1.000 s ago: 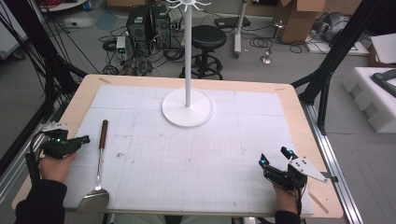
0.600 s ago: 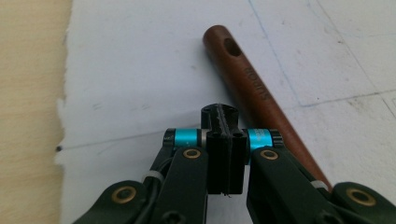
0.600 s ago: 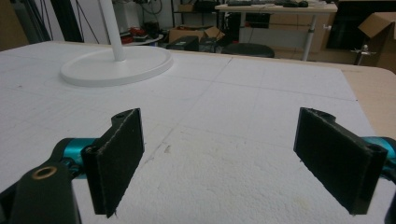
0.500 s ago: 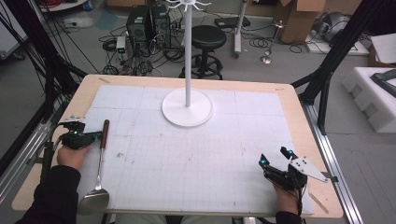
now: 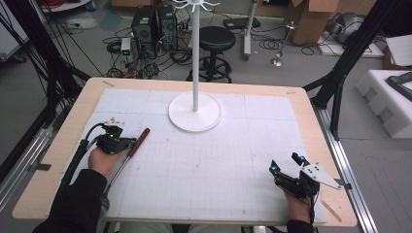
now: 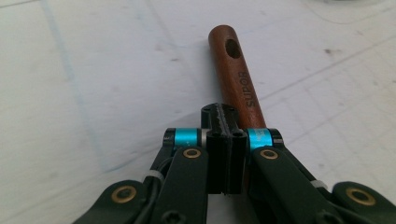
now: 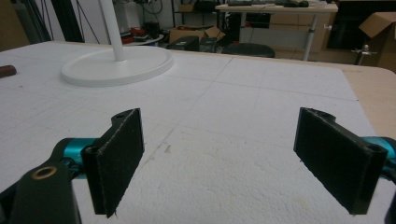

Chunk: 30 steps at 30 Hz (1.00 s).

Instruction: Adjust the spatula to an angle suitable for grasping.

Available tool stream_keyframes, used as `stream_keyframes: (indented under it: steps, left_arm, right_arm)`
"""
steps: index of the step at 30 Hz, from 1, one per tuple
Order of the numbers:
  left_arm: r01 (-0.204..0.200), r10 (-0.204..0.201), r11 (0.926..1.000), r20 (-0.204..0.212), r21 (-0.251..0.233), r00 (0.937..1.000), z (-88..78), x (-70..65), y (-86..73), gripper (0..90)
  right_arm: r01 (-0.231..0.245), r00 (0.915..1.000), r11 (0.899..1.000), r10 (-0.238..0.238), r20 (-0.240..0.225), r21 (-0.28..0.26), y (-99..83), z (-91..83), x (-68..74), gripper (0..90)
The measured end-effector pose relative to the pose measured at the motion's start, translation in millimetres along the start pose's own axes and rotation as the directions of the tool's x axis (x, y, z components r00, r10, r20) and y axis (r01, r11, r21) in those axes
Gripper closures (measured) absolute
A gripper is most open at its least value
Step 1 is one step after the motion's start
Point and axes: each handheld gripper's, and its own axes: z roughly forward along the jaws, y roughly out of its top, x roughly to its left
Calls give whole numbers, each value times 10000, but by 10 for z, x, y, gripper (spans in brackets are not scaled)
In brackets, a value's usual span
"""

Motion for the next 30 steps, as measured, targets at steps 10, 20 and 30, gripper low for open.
stream_keyframes:
  steps: [10, 20, 30]
  left_arm:
    - [-531, 559, 9959, 364, -738, 9978, -122, -161, -2, 894]
    - [13, 193, 9187, 482, -3950, 9987, -1034, 81, -152, 597]
    - [316, -84, 8737, 499, -4854, 9987, -1329, 154, -556, 275]
  right_arm:
    - [-54, 10000, 10000, 54, 4, -55, -2, -4, -2, 147]
    - [-153, 9999, 9999, 153, 15, 82, 3, 9, -11, 147]
    - [-50, 9999, 9998, 48, 121, 166, 5, 19, 0, 147]
